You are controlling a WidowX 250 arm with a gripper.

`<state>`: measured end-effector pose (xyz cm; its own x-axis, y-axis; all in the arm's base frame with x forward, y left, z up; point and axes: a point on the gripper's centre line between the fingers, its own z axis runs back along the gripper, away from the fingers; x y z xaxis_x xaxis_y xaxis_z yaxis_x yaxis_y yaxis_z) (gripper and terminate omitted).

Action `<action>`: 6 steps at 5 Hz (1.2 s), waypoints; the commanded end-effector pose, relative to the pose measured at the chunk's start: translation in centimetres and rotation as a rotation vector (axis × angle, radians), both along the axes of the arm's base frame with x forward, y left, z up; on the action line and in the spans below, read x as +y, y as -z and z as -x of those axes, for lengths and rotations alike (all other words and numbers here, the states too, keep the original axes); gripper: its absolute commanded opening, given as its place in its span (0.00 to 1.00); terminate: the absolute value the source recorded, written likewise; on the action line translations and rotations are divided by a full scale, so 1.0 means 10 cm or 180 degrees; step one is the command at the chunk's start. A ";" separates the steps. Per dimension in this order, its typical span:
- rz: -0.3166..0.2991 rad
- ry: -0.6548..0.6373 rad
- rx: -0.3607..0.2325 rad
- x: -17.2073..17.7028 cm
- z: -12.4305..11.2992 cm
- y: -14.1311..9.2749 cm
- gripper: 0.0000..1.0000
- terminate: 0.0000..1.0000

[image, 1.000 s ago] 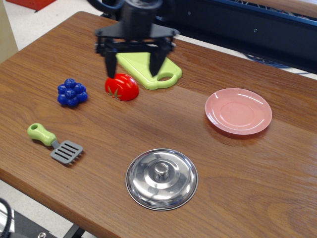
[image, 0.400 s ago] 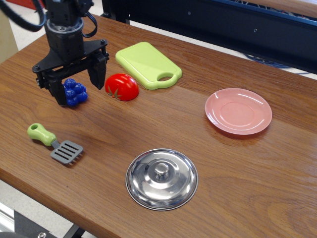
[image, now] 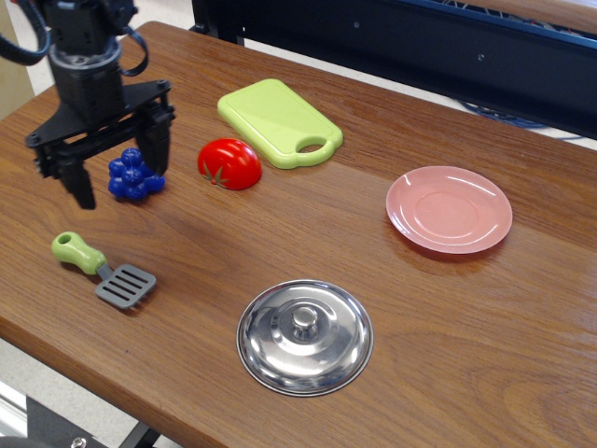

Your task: Put spatula on cutting board

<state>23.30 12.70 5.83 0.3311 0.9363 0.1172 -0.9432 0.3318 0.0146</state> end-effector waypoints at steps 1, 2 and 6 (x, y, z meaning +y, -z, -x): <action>-0.0209 0.0078 -0.0236 0.06 0.18 0.05 1.00 0.00; -0.0282 0.0138 -0.0305 0.04 0.24 0.14 1.00 0.00; -0.0423 -0.0136 -0.0424 0.11 0.36 0.43 1.00 0.00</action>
